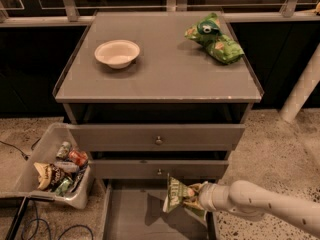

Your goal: Pick green jalapeno chip bag from bottom drawer and place on counter

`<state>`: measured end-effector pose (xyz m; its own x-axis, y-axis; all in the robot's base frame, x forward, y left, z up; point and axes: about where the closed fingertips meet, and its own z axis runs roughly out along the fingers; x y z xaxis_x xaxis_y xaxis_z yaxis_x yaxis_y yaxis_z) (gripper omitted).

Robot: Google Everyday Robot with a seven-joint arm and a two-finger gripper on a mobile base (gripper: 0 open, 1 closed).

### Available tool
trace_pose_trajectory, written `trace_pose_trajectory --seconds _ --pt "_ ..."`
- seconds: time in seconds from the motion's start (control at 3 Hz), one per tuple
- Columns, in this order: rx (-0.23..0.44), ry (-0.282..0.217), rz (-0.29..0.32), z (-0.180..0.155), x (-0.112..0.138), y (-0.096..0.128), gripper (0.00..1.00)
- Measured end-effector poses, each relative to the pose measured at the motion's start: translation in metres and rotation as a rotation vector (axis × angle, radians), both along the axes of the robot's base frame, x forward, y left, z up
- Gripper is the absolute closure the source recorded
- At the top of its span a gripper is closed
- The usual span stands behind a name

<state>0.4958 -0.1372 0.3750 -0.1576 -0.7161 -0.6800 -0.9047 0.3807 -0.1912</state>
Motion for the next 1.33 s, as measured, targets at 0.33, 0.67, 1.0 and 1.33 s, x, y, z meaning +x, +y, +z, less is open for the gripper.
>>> trace_pose_trajectory --seconds 0.33,0.67,1.0,1.33 --pt "-0.053 -0.073 -0.017 0.081 0.004 -0.028 1.0" --pt "-0.053 -0.074 -0.017 0.081 0.004 -0.028 1.0" --pt "-0.059 -0.089 -0.025 0.094 0.007 -0.032 1.0" --pt "-0.083 -0.156 -0.04 0.137 0.005 -0.044 1.0"
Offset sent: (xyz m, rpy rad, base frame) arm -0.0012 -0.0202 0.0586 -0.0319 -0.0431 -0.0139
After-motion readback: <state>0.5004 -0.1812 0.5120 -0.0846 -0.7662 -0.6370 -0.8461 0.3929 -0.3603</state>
